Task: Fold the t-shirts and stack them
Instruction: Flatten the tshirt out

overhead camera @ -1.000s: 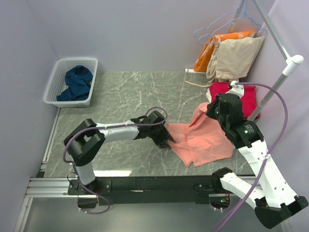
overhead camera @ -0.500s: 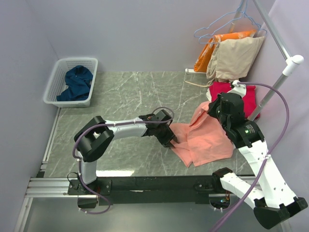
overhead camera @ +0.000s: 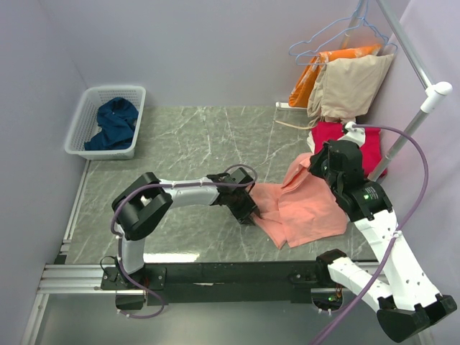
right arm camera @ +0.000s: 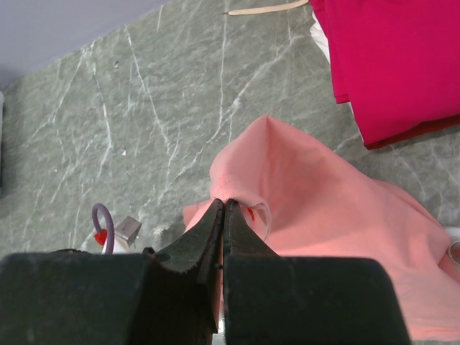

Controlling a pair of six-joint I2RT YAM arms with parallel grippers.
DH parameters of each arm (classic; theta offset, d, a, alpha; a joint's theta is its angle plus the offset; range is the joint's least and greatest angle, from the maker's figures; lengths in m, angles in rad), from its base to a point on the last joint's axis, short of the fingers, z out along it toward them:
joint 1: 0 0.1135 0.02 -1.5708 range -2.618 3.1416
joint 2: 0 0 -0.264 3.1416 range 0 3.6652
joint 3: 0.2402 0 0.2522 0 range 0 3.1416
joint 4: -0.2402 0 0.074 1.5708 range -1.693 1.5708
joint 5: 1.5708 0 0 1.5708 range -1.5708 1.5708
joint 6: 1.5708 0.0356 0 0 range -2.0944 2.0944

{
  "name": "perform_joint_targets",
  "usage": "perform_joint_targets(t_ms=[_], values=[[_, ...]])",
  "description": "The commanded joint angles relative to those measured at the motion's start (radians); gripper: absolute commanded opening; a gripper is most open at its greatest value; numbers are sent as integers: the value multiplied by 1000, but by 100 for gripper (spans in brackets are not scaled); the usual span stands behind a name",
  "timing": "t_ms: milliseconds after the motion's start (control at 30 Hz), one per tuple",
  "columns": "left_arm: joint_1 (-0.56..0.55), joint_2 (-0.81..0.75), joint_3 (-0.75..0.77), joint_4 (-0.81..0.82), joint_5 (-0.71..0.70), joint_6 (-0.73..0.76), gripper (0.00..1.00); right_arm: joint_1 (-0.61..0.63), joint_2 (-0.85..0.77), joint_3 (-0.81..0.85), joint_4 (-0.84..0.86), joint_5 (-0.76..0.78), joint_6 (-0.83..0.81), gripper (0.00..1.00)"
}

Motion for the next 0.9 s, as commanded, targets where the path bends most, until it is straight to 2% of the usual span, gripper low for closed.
perform_joint_targets(t_ms=[0, 267, 700, 833, 867], values=[[6, -1, 59, 11, -21, 18, 43, -6, -6, 13, 27, -5, -15, 0], [7, -27, 30, 23, -28, 6, 43, -6, 9, 14, 31, -12, -22, 0], [11, 96, 130, 23, -16, 26, 42, -11, 22, 14, 31, -32, -22, 0], [11, 106, 139, 17, -8, 32, 35, -13, 22, 14, 30, -29, -24, 0], [12, 106, 139, 17, -10, 32, 28, -14, 22, 11, 33, -29, -24, 0]])
